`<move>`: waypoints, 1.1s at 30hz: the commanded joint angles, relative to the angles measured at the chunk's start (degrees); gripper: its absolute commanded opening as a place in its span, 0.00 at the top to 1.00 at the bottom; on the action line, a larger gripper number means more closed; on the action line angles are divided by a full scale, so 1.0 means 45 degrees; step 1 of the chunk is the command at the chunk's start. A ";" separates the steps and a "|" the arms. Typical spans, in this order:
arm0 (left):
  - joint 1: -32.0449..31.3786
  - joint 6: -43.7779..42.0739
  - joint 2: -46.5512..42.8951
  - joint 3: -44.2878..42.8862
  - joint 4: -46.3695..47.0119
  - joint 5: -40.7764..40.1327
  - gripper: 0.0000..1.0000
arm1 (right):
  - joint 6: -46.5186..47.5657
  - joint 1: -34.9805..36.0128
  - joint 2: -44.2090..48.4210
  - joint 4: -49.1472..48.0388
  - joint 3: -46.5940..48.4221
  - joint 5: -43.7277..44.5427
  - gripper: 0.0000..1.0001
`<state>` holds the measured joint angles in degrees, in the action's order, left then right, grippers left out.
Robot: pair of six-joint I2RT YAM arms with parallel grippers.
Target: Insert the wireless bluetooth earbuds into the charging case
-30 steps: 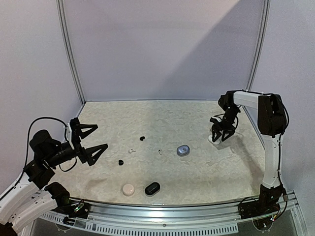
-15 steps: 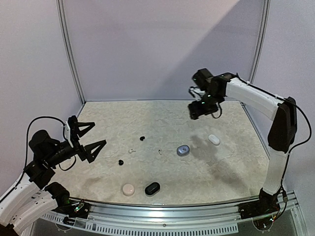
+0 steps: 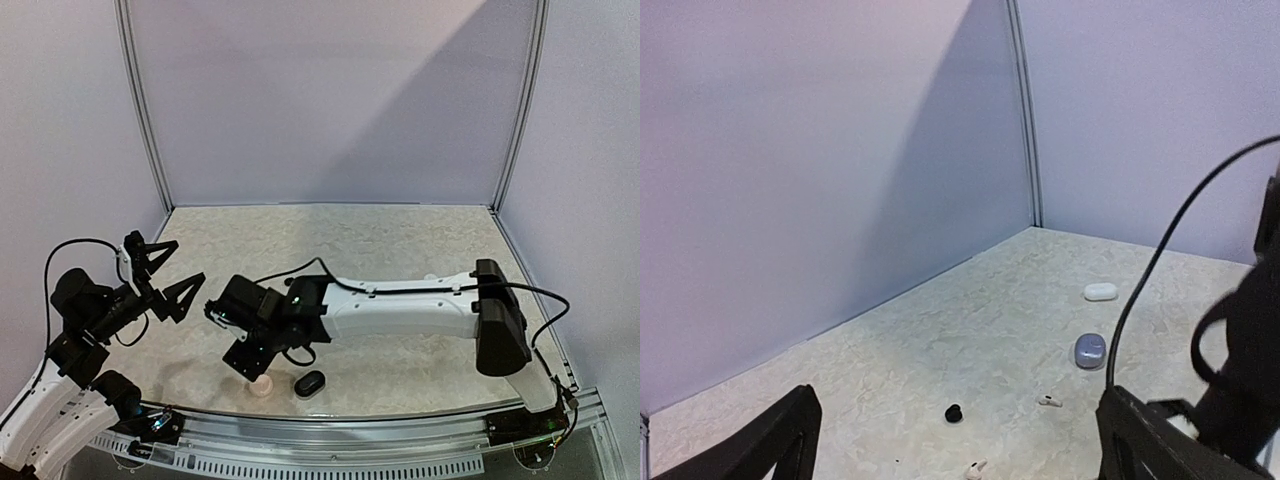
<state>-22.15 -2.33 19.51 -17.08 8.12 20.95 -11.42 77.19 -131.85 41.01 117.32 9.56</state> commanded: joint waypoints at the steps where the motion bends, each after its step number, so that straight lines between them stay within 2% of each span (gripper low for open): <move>1: 0.0377 -0.0230 -0.0341 0.0254 0.0227 0.0048 0.02 | 0.0674 0.0309 -0.1096 -0.0732 0.0842 0.0310 0.18; 8: 0.0480 -0.0567 -0.0484 0.0397 0.0124 0.0493 0.03 | 0.0180 0.0649 -0.2227 -0.0489 0.1059 0.0906 0.21; 17: 0.0488 -0.0566 -0.0571 0.0397 0.0129 0.0735 0.04 | 0.0722 0.0917 -0.2672 0.0362 0.0928 0.2310 0.25; 25: 0.0517 -0.0615 -0.0653 0.0397 0.0068 0.0832 0.04 | 0.0433 0.0991 -0.1683 0.0942 -0.0438 0.3374 0.26; 33: 0.0523 -0.0570 -0.0624 0.0427 0.0066 0.1092 0.05 | 0.0444 0.0974 -0.0576 0.1491 -0.1659 0.3942 0.22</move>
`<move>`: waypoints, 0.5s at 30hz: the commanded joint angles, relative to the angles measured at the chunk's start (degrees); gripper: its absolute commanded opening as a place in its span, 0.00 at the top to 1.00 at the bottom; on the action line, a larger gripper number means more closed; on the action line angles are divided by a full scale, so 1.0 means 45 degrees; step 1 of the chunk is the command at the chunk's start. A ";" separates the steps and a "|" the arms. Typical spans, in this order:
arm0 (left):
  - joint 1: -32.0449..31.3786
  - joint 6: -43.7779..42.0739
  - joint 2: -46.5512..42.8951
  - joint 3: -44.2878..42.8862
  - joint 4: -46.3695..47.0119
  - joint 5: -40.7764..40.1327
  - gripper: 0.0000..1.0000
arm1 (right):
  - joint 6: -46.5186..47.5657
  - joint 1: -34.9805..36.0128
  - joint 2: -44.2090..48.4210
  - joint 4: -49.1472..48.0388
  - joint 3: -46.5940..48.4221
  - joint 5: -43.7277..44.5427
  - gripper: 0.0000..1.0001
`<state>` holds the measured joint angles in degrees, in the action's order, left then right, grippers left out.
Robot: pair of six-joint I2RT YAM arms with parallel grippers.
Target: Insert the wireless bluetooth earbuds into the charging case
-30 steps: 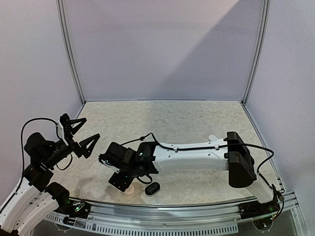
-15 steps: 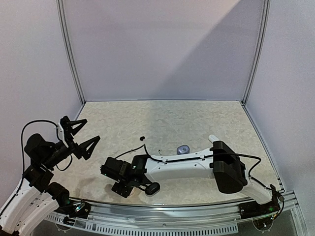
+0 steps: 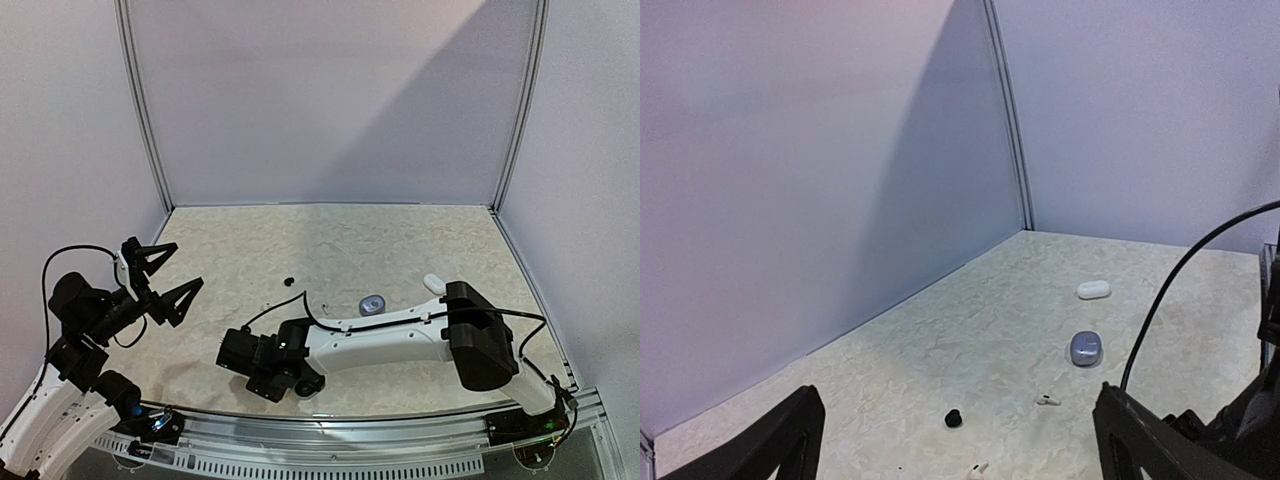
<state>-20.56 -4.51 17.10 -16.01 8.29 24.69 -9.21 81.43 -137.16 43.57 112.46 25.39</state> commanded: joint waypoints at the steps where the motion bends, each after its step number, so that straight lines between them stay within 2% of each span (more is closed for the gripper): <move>1: 0.0172 -0.0095 -0.0090 0.0185 0.0031 0.0291 0.04 | 0.0000 0.0018 0.0694 0.0850 -0.0705 0.0315 0.21; 7: 0.0173 -0.0074 -0.0089 0.0173 0.0012 0.0354 0.05 | 0.0015 -0.0382 0.1271 0.0524 -0.1401 -0.1304 0.18; 15: 0.0169 -0.0092 -0.0138 0.0186 0.0014 0.0448 0.05 | -0.0299 -0.0752 0.2291 -0.1859 -0.3108 -0.4103 0.17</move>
<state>-20.53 -4.51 17.10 -16.01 8.27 25.96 -9.76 78.52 -129.38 40.36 100.40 14.48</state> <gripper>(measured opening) 0.953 0.828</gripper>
